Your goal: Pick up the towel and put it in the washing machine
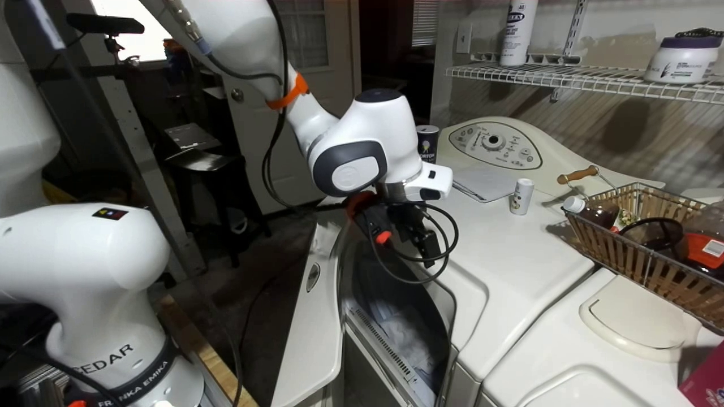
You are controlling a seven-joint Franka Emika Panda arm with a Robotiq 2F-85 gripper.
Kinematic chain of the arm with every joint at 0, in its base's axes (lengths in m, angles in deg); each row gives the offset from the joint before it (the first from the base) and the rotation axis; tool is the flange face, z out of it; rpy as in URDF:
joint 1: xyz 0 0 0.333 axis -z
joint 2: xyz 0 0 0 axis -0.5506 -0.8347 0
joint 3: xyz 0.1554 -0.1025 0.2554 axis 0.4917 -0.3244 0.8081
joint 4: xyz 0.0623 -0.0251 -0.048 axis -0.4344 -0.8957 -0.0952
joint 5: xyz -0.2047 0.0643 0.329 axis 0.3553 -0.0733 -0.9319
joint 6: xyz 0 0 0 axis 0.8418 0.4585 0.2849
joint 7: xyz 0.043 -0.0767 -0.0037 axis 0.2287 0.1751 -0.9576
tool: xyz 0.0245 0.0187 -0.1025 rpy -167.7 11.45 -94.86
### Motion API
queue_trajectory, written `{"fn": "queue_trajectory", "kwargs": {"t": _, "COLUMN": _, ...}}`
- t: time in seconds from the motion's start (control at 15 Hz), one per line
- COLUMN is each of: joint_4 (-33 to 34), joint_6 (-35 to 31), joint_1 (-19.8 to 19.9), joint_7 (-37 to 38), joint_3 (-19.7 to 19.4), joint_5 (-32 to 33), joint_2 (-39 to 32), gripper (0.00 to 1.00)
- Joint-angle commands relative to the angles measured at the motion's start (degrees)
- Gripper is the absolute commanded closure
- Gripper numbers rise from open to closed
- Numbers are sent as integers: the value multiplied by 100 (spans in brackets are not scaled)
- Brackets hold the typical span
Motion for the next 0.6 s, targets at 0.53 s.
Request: {"fn": "queue_trajectory", "kwargs": {"t": 0.53, "joint_4": -122, "joint_6": 77, "joint_1": -10, "joint_7": 639, "joint_3": -118, "joint_5": 1226, "joint_2": 968, "gripper": 0}}
